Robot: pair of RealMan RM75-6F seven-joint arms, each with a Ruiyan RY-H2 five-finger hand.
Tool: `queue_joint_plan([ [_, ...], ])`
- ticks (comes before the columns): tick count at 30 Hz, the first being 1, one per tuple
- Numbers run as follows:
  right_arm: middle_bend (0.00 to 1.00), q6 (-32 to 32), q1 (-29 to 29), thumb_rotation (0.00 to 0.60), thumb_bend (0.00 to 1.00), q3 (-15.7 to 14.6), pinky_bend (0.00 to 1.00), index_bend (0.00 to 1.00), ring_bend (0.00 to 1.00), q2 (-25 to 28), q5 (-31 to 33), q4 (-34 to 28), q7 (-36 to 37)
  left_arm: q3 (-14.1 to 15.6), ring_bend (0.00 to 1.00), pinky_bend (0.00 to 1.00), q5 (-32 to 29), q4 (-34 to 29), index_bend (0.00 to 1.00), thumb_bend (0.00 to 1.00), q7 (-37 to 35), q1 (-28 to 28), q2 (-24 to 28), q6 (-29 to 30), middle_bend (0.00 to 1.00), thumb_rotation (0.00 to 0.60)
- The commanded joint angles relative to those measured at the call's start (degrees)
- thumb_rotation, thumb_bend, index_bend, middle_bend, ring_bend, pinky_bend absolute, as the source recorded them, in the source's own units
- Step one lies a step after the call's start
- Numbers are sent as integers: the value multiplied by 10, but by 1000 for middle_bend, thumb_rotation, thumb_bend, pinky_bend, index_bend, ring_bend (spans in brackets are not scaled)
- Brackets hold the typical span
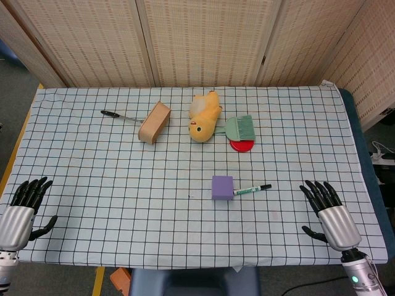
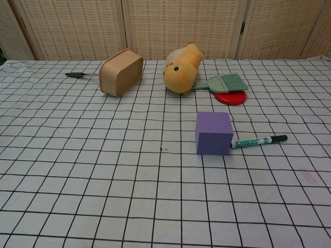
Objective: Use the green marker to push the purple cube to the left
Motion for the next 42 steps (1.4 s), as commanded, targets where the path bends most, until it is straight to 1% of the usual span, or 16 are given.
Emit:
queue_joint_plan([
  [1, 0, -2, 0, 600, 40, 0, 0, 0, 0, 0, 2, 1, -1, -1, 0, 17, -1, 0, 0, 333, 0, -1, -1, -2, 0, 600],
  [3, 0, -1, 0, 600, 56, 0, 0, 0, 0, -2, 0, 1, 8, 1, 0, 17, -1, 0, 0, 333, 0, -3, -2, -6, 0, 600],
  [6, 0, 6, 2, 600, 133, 2, 0, 0, 0, -11, -8, 12, 20, 0, 0, 17, -2, 2, 0, 336, -6, -4, -1, -8, 0, 600],
  [7, 6, 5, 4, 600, 141, 3, 0, 0, 0, -15, -10, 15, 20, -1, 0, 17, -4, 4, 0, 335, -9, -4, -1, -7, 0, 600],
  [8, 21, 1, 9, 600, 141, 6, 0, 1, 0, -20, -10, 19, 16, -3, 0, 17, -6, 5, 0, 336, -12, -4, -1, -7, 0, 600],
  [10, 91, -20, 24, 600, 142, 13, 5, 23, 0, -26, -7, 22, 6, -4, 0, 18, -7, 8, 0, 335, -19, -6, -1, -8, 0, 600],
  [11, 120, -31, 32, 600, 144, 17, 13, 43, 0, -28, -5, 21, 4, -5, 0, 18, -7, 8, 0, 336, -23, -6, -1, -8, 0, 600],
  [13, 226, -54, 51, 600, 168, 25, 74, 160, 16, -35, -2, 22, 4, -5, 0, 20, -7, 10, 0, 337, -27, -8, -1, -11, 0, 600],
  [15, 300, -86, 74, 600, 184, 28, 127, 246, 54, -43, -3, 29, 9, -4, 0, 25, -6, 13, 0, 339, -26, -10, -1, -14, 0, 600],
  [19, 346, -143, 113, 600, 189, 36, 147, 331, 88, -67, 7, 56, -1, -6, 0, 32, -16, 15, 0, 340, -23, -13, -3, -23, 0, 600],
  [22, 401, -164, 132, 600, 207, 44, 160, 370, 136, -90, 14, 82, 5, -9, 0, 32, -28, 17, 0, 339, -15, -13, -6, -31, 0, 600],
  [27, 408, -187, 155, 600, 211, 48, 162, 372, 141, -128, 22, 132, 10, -8, 0, 33, -38, 10, 0, 340, -10, -13, -3, -40, 0, 600],
  [32, 408, -227, 183, 600, 211, 61, 162, 363, 141, -172, 52, 187, 2, -10, 0, 33, -45, 9, 0, 340, -4, -13, -3, -44, 0, 600],
  [36, 408, -245, 201, 600, 212, 67, 162, 384, 141, -200, 64, 221, -2, -10, 0, 33, -48, 7, 0, 339, -12, -14, 0, -48, 0, 600],
  [42, 408, -264, 230, 600, 249, 73, 162, 409, 142, -241, 73, 271, -10, -12, 0, 33, -55, 7, 0, 340, -23, -14, 3, -52, 0, 600],
])
